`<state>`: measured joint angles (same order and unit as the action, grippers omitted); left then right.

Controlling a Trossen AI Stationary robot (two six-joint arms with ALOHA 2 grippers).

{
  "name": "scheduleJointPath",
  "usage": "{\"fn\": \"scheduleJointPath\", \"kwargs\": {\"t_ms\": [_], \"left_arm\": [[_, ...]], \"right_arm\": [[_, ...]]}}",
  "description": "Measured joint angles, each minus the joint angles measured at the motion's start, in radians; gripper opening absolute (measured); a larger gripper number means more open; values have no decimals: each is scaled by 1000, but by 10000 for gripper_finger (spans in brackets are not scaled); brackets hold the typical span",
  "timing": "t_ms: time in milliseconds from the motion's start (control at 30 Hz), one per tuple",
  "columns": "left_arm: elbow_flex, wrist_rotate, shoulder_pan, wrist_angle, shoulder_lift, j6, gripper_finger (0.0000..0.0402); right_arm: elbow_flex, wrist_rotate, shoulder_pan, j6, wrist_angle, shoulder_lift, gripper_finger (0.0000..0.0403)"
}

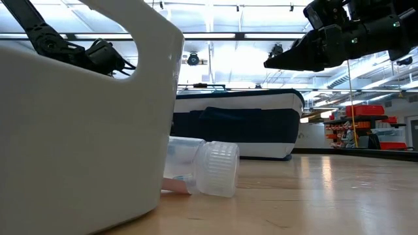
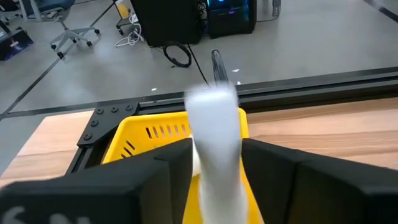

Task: Pick & place medical supplies in basket/bin
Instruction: Put the white rolled gauze into the yellow bin, then put the white pill bottle into the gray bin

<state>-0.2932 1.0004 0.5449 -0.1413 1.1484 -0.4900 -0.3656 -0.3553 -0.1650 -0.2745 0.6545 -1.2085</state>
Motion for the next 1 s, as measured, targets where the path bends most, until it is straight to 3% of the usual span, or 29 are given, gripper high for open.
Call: {"fn": "scheduleJointPath", "kwargs": {"t_ms": [267,433,633,733,867,1000], "left_arm": [[0,18,-3,-11,0,15,176],[0,-24,-22,-151,-31,146,185],[0,-186,-145,-492,-83,495,180],[0,-288,-215,-627,-97,613,180],[0,-409,-287,-711,-100,687,180],[0,-533,-340,-692,-100,695,180]], "right_arm": [[0,0,0,-4,-1,0,172],[0,1,6,4,-2,0,172],[-84,29,26,61,-208,-9,172],[-138,101,25,61,-250,-39,172],[-228,189,25,61,-321,-110,172],[-344,235,32,80,-458,-229,175]]}}
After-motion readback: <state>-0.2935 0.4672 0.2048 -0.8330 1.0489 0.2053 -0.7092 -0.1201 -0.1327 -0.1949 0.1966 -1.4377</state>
